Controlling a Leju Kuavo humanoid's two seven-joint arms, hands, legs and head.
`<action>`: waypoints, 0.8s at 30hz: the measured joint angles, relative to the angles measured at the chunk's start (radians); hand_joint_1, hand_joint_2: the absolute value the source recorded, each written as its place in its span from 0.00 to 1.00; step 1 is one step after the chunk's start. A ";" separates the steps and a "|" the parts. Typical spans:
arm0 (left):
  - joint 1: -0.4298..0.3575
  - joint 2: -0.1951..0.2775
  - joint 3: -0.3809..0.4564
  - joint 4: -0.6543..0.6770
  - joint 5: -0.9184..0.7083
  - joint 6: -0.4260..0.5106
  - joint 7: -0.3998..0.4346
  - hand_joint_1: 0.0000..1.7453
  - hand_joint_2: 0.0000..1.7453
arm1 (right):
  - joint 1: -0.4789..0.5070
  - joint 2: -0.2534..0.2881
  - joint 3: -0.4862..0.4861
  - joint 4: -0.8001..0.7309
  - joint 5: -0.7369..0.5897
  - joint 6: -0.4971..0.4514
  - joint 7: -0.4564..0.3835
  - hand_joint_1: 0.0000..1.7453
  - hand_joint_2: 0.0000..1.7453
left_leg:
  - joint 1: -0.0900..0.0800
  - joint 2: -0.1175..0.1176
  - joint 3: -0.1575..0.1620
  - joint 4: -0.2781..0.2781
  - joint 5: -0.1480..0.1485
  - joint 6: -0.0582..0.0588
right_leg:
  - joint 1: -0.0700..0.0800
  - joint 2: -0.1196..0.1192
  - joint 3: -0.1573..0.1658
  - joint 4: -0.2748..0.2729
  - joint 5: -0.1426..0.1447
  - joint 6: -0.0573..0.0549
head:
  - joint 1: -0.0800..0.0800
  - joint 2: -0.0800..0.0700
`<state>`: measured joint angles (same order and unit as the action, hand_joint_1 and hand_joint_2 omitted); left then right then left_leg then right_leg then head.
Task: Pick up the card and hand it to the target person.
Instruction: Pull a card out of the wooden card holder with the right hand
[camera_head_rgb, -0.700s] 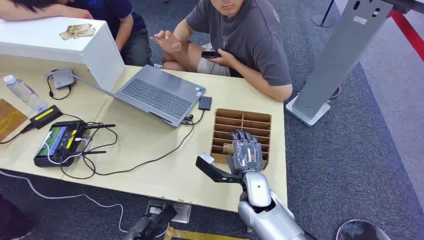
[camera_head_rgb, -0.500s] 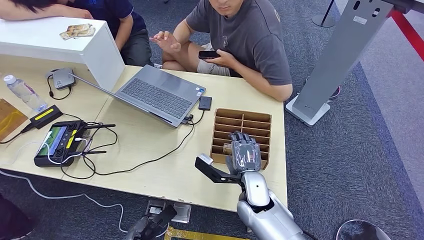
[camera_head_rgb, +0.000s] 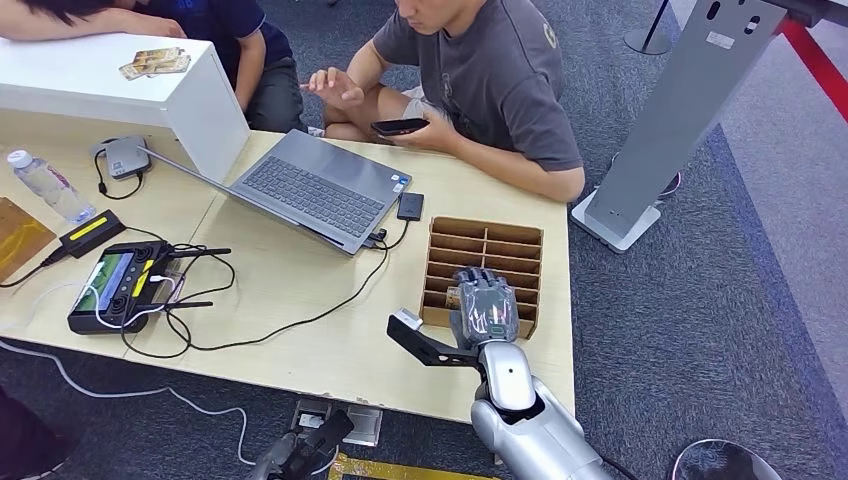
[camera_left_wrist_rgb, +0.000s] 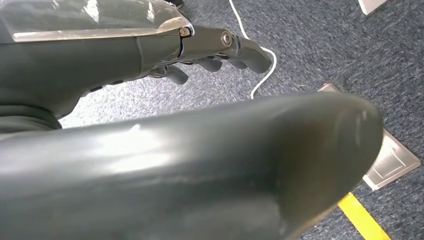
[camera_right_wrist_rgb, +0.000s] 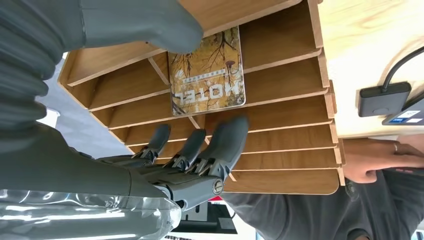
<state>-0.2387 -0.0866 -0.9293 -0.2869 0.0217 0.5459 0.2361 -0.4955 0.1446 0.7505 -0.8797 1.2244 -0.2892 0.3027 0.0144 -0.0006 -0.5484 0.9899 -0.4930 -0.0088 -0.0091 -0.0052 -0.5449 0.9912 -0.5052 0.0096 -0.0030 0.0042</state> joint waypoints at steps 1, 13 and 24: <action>0.000 0.000 0.000 0.000 0.000 0.000 0.000 0.00 0.00 | 0.000 0.000 0.001 0.002 0.000 0.000 0.000 0.47 1.00 | 0.000 0.000 0.000 0.000 0.000 0.000 | 0.000 0.000 0.000 0.000 0.000 0.000 | 0.000 0.000; 0.000 0.000 0.000 0.000 -0.010 0.000 0.000 0.00 0.00 | -0.006 0.000 0.006 0.007 -0.007 0.006 0.013 0.47 1.00 | 0.000 0.000 0.000 0.000 0.000 0.000 | 0.000 0.000 0.000 0.000 0.000 0.000 | 0.000 0.000; 0.000 0.000 0.000 0.000 -0.013 0.001 0.000 0.00 0.00 | -0.012 0.000 0.006 0.006 -0.010 0.018 0.024 0.65 1.00 | 0.000 0.000 0.001 0.000 0.000 0.000 | 0.000 0.000 0.000 0.000 0.000 0.000 | 0.000 0.000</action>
<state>-0.2383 -0.0866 -0.9293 -0.2869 0.0087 0.5465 0.2361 -0.5073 0.1446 0.7566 -0.8736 1.2145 -0.2711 0.3268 0.0144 -0.0006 -0.5479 0.9900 -0.4929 -0.0088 -0.0091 -0.0051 -0.5446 0.9912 -0.5051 0.0096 -0.0028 0.0042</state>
